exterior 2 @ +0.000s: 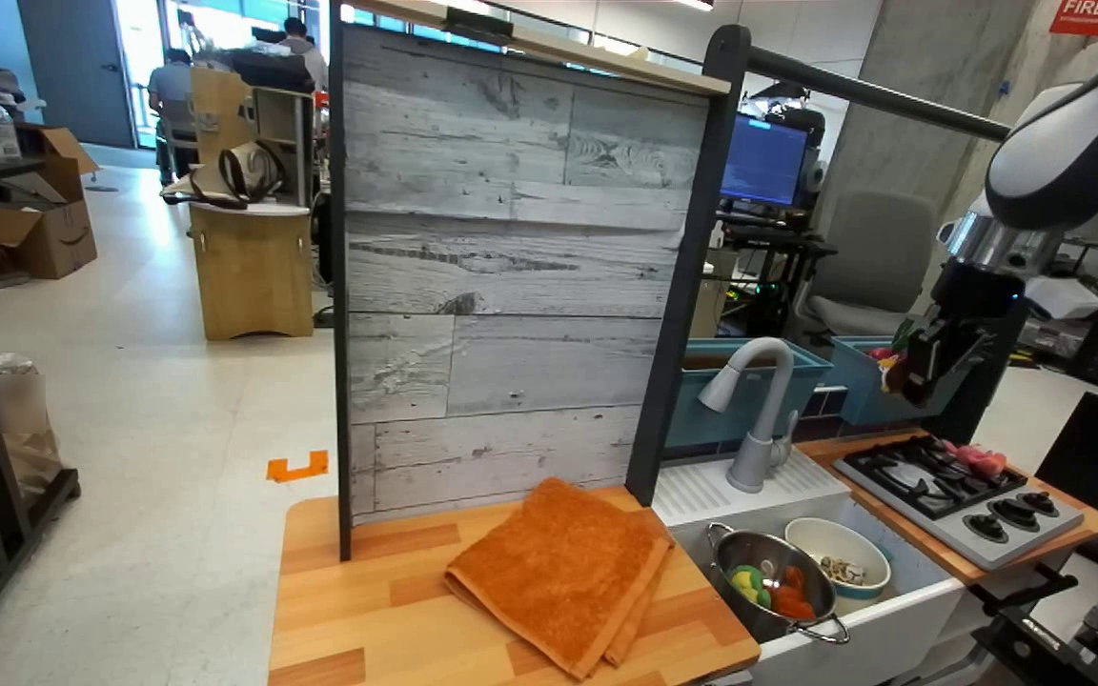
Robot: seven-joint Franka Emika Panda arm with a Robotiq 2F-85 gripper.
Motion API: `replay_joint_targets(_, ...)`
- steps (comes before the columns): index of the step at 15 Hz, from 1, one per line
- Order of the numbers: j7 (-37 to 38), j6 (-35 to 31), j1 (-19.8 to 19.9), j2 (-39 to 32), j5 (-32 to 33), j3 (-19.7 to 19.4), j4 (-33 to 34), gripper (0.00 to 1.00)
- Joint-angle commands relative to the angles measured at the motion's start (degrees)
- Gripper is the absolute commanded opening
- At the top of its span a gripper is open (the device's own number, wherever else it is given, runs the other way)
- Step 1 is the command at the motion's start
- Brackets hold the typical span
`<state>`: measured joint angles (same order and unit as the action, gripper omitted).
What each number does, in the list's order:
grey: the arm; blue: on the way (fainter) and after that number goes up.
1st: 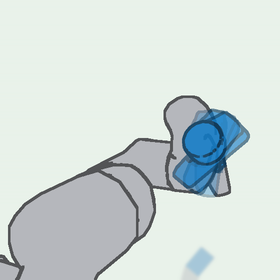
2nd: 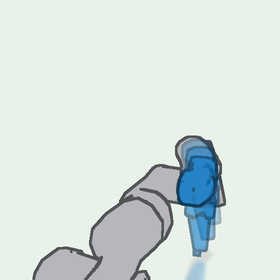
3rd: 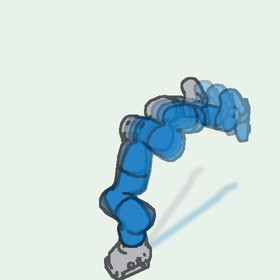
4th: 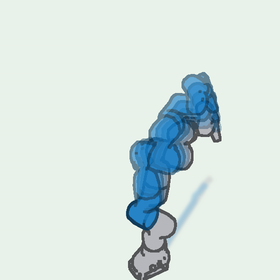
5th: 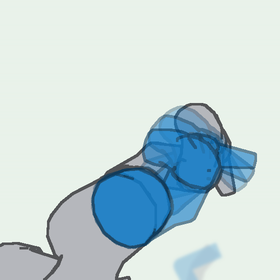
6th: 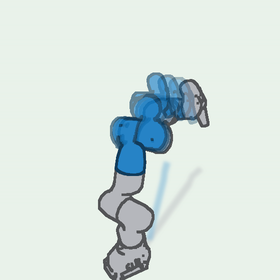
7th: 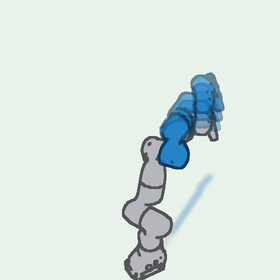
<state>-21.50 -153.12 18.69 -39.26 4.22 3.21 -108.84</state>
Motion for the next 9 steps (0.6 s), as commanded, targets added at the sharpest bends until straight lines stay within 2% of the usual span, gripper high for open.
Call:
replay_joint_targets(1, -8.37, 2.79, 2.08, 8.56, -4.47, 6.71, -11.78, 0.03)
replay_joint_targets(4, -8.10, 1.88, -1.38, 8.38, -5.22, 6.70, -13.93, 0.03)
replay_joint_targets(9, -4.29, -5.54, -6.82, 5.33, -1.61, 3.00, -14.56, 0.03)
